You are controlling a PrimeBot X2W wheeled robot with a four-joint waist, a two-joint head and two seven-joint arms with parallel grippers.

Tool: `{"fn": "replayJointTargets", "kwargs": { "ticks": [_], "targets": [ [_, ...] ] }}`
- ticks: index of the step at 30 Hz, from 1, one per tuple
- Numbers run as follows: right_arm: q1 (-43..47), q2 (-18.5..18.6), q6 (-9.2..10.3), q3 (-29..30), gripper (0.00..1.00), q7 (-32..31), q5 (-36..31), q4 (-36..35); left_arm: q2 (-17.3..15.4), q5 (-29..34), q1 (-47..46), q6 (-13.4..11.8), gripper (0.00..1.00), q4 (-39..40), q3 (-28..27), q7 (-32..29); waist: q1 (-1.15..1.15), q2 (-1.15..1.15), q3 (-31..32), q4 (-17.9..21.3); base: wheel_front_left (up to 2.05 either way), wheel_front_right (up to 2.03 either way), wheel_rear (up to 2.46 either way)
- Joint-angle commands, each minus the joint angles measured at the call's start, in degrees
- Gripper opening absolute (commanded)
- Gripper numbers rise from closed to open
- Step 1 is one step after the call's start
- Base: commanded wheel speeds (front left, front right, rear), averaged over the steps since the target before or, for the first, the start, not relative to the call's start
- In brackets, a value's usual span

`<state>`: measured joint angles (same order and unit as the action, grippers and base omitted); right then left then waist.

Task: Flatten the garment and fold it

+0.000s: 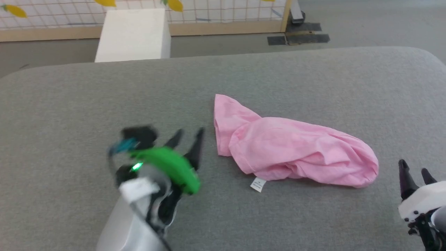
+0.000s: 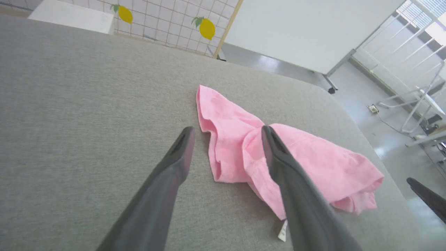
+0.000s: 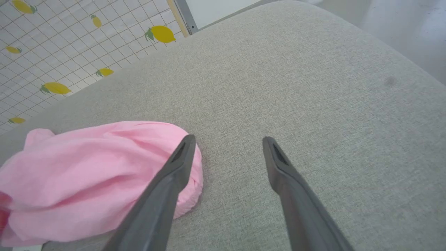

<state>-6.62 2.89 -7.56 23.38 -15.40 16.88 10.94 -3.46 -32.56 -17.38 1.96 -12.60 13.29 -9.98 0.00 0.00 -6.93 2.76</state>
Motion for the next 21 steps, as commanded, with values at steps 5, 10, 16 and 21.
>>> {"fn": "replayJointTargets", "kwargs": {
  "ticks": [5,10,16,21],
  "targets": [
    [-1.01,-0.02,0.08,-2.55,1.00,1.35,1.53,-1.58,0.35,-2.08,-6.18,-0.38,1.00,-5.78,7.43,-16.51,0.00,0.00,-3.55,4.98,0.00,0.00,0.00],
    [-0.78,-0.02,0.08,-2.70,1.00,2.65,1.64,-1.10,-0.93,-1.71,-8.23,-0.73,1.00,-7.40,8.26,-20.29,0.00,0.00,-5.68,7.23,0.00,0.00,0.00],
    [-0.31,-0.02,0.08,-2.68,1.00,4.14,2.34,0.31,-1.60,-2.09,-8.71,0.58,0.00,-7.41,7.81,-18.07,0.00,0.00,-6.58,7.66,0.00,0.00,0.00],
    [-0.76,-0.02,0.08,-3.32,1.00,4.66,2.34,1.42,-1.54,-3.28,-9.69,1.67,0.00,-5.26,6.33,-14.38,0.00,0.00,-6.12,6.27,0.00,0.00,0.00]
  ]
}}
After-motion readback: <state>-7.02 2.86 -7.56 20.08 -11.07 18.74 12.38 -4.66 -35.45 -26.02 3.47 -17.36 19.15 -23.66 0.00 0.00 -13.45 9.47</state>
